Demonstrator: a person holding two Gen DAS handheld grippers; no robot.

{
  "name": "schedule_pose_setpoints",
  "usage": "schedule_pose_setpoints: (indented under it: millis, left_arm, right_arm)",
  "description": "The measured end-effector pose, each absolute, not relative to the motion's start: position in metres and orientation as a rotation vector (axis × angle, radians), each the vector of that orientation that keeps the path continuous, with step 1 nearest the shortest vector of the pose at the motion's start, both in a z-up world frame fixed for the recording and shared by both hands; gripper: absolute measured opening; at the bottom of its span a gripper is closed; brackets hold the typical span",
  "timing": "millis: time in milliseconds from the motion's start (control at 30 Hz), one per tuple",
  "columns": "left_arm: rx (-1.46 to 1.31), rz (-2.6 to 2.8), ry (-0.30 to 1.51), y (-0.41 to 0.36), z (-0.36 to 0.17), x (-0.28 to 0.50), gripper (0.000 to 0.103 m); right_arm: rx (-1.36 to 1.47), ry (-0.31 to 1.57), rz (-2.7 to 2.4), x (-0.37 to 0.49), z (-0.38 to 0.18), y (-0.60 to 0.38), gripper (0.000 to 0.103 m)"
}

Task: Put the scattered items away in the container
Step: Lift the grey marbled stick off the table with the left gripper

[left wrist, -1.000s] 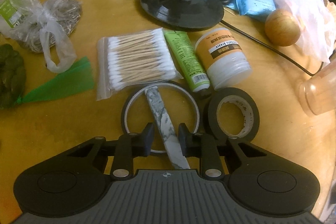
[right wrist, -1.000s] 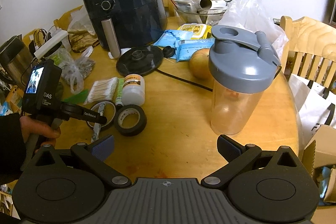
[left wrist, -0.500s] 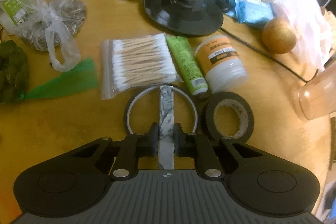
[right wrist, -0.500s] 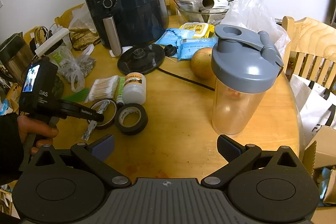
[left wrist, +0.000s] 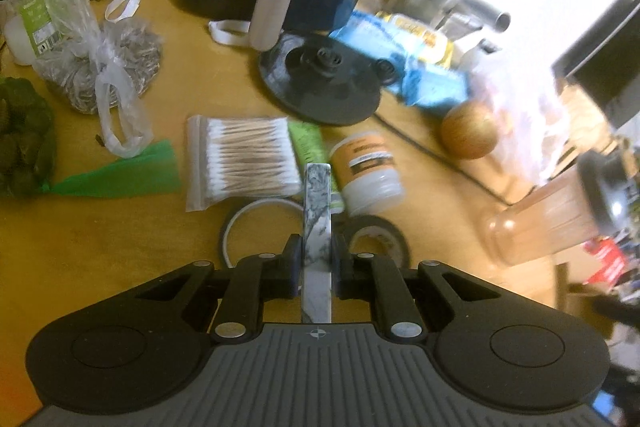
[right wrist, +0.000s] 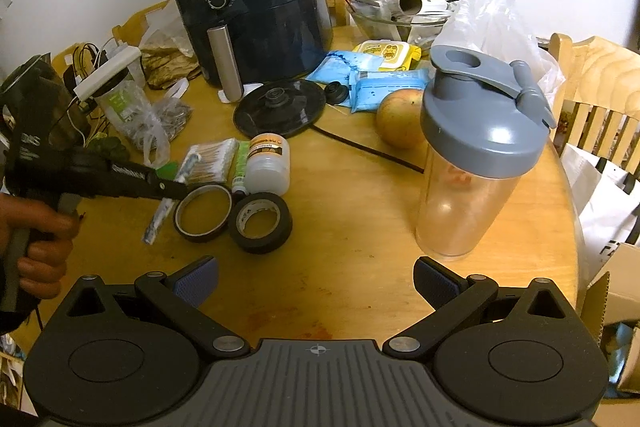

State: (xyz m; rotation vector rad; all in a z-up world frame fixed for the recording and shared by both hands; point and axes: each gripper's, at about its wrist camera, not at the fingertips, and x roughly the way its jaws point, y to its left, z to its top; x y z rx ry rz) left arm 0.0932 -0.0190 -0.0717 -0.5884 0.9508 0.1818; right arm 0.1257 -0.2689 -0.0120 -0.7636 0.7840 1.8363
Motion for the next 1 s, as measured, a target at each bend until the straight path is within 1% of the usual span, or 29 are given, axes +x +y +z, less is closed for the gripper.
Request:
schedule_pose_setpoints:
  millis: [367, 533, 633, 767, 1000]
  left_arm:
    - [-0.736, 0.137, 0.903, -0.004, -0.057, 0.076, 0.016]
    - [-0.889, 0.053, 0.848, 0.006, -0.057, 0.062, 0.015]
    - [-0.932, 0.045, 0.826, 0.008, -0.056, 0.055, 0.015]
    - [-0.886, 0.083, 0.812, 0.006, -0.048, 0.046, 0.015]
    - [-0.609, 0.2, 0.834, -0.012, -0.025, 0.04, 0.016]
  right_arm:
    - [-0.78, 0.767, 1.863, 0.115, -0.011, -0.268, 0.103]
    - [-0.787, 0.763, 1.876, 0.11, -0.011, -0.268, 0.103]
    - [-0.791, 0.762, 1.882, 0.107, -0.012, -0.267, 0.103]
    - [-0.802, 0.766, 1.888, 0.102, -0.016, -0.265, 0.103]
    - [-0.837, 0.743, 1.909, 0.091, -0.022, -0.257, 0.103]
